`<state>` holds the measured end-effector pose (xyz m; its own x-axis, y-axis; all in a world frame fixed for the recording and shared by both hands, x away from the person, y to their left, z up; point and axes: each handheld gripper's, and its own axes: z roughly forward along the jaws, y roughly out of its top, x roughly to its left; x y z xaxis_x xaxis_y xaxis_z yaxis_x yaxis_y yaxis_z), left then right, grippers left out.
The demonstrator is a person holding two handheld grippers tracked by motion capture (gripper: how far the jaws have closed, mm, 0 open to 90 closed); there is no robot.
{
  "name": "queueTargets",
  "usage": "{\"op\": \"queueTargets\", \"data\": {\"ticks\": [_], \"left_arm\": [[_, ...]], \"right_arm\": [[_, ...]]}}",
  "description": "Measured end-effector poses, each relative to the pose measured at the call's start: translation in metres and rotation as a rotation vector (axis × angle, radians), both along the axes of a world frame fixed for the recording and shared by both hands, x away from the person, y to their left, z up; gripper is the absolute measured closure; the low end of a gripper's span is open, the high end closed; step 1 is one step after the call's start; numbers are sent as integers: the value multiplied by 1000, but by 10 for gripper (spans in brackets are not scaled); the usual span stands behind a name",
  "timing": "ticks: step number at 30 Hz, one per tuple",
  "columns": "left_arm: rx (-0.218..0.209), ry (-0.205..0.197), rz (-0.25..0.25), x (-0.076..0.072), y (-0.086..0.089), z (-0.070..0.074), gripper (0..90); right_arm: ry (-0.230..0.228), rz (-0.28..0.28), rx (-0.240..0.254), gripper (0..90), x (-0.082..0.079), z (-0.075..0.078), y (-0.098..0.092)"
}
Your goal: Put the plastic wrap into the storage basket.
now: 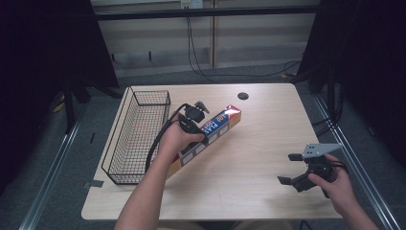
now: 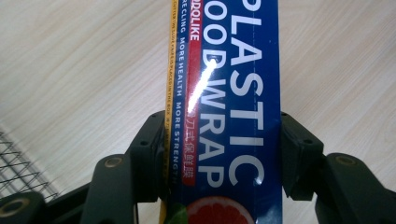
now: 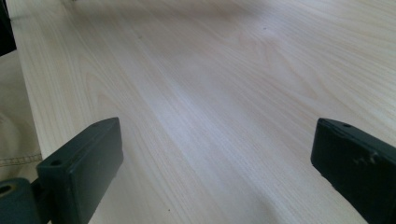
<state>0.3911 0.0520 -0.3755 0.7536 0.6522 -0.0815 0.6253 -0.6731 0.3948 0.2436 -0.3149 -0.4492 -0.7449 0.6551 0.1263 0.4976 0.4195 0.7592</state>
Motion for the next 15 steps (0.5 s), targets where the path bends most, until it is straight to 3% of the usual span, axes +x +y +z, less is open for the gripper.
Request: {"op": "queueTargets", "data": {"ticks": [4,7,8,9,10,15], "left_arm": [[22,0,0,0,7,9,440],[-6,-18,57,-1,12,13,440],[13,-10,37,0,16,16,440],[-11,-18,66,-1,16,16,440],[4,-17,58,-1,19,18,440],[-6,-23,99,-2,28,26,440]], "right_arm": [[-2,0,0,19,0,0,0],[-3,1,1,20,0,0,0],[-3,1,-1,19,0,0,0],[-4,0,-2,20,0,0,0],[-4,0,-2,19,1,0,0],[2,-3,-1,20,1,0,0]]}}
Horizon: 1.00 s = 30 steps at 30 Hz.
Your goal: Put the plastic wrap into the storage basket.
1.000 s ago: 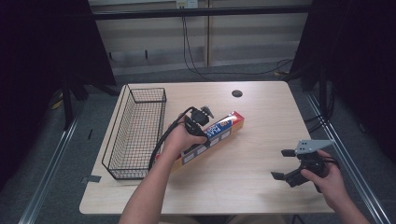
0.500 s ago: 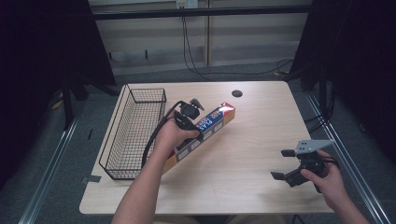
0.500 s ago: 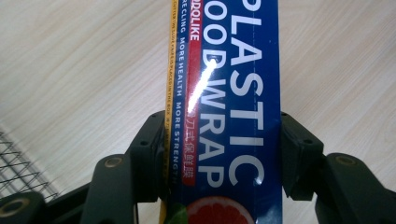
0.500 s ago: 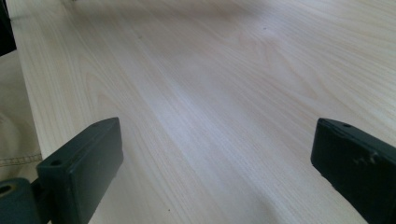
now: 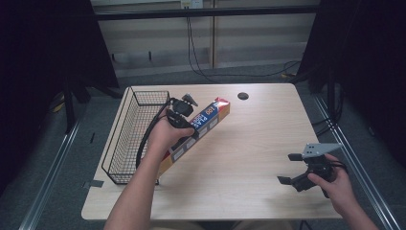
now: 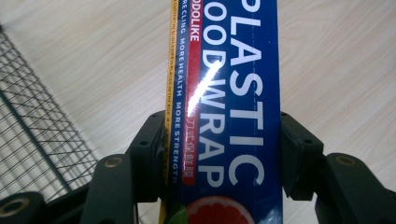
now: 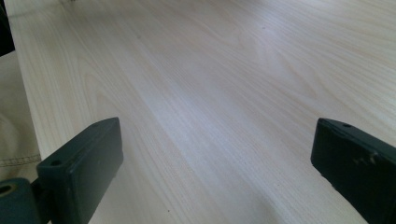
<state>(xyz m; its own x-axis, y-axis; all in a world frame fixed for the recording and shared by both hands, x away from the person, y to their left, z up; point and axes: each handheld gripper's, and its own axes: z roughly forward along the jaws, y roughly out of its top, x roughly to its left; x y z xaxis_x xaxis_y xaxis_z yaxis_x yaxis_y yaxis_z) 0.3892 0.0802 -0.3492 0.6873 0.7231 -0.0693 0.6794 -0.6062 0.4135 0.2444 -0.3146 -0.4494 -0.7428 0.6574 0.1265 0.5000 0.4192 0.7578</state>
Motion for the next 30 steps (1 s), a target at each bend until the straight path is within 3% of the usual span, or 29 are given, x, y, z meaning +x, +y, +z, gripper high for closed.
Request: {"op": "queueTargets", "data": {"ticks": [12,30], "left_arm": [[0,-21,70,0,24,18,440],[12,-14,142,0,43,18,440]], "right_arm": [[-4,5,-5,19,2,-1,2],[-6,17,-14,20,3,-1,5]]}}
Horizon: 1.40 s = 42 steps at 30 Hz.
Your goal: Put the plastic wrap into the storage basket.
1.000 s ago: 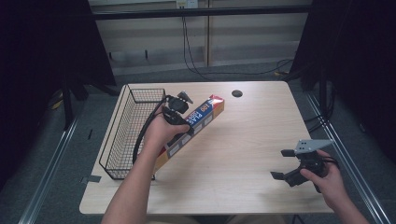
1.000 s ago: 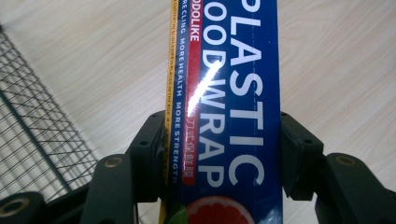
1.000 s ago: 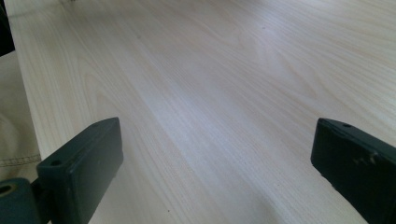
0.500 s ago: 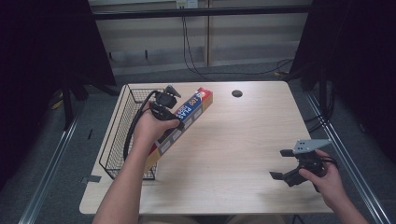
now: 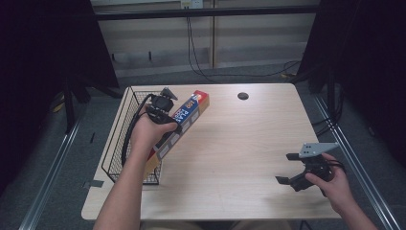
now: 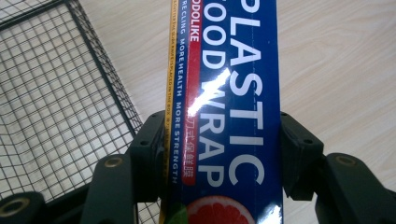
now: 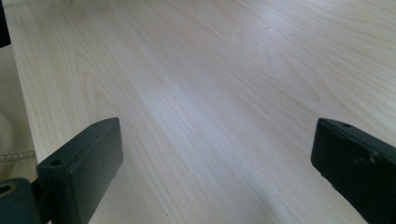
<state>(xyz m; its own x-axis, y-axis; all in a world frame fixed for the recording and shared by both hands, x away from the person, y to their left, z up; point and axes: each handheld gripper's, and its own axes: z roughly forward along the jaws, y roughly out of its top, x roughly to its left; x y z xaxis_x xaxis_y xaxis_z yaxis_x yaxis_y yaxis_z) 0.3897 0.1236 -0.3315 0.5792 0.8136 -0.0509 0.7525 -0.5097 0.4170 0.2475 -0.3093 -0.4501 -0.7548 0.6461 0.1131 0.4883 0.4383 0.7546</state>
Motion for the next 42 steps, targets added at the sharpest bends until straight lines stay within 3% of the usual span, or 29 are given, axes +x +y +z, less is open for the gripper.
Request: {"op": "queueTargets", "data": {"ticks": [20,23,27,33,42], "left_arm": [[-5,8,88,-2,15,0,440],[-15,15,129,-3,19,0,440],[4,4,136,-2,26,2,440],[-17,3,194,-3,34,4,440],[-2,-6,257,-4,46,2,439]], "right_arm": [[-6,9,8,19,3,2,-1],[-2,7,6,19,3,2,-1],[-5,7,9,19,3,2,-1],[-1,6,6,19,3,2,0],[-2,2,6,19,3,2,-1]]}}
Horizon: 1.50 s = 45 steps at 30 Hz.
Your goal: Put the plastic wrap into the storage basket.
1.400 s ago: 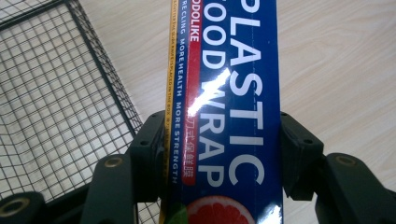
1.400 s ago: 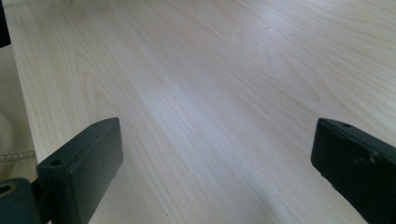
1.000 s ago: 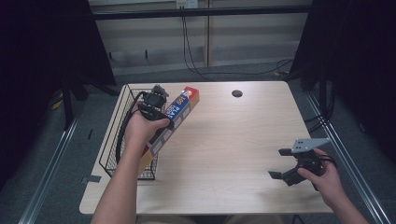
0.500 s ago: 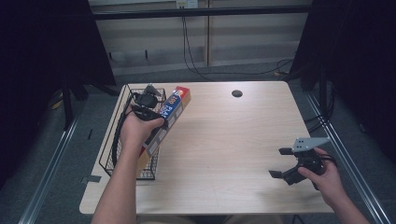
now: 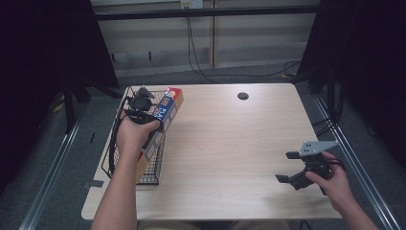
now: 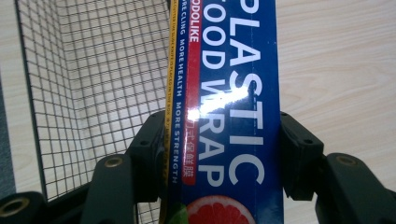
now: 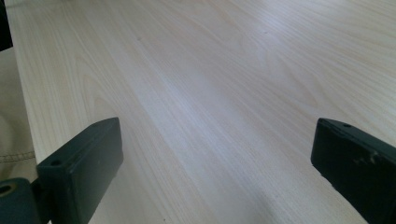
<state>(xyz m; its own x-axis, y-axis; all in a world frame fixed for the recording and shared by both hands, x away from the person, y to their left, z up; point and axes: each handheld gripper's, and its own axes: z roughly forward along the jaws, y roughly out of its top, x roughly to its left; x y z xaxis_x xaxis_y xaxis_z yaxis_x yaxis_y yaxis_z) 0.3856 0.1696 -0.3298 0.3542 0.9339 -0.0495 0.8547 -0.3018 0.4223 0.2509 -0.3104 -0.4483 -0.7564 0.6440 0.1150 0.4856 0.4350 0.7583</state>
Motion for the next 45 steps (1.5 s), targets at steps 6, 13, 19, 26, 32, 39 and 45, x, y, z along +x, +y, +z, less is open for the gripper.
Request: {"op": "queueTargets", "data": {"ticks": [6,13,19,26,32,39,45], "left_arm": [[6,-5,37,-1,6,0,439],[7,-4,77,-2,13,1,440],[0,-5,104,-2,18,1,440],[4,-6,141,-2,22,1,440],[7,-6,184,-3,28,0,440],[13,-1,230,-3,34,-5,440],[6,6,250,-2,38,-13,439]], "right_arm": [[1,2,3,19,0,-1,1],[-3,3,-6,19,1,-2,2],[2,5,-7,19,1,-3,3],[6,8,-9,20,1,-3,3],[1,6,-6,19,1,-3,3],[1,7,-5,19,1,-3,3],[3,8,-8,19,1,-3,4]]}}
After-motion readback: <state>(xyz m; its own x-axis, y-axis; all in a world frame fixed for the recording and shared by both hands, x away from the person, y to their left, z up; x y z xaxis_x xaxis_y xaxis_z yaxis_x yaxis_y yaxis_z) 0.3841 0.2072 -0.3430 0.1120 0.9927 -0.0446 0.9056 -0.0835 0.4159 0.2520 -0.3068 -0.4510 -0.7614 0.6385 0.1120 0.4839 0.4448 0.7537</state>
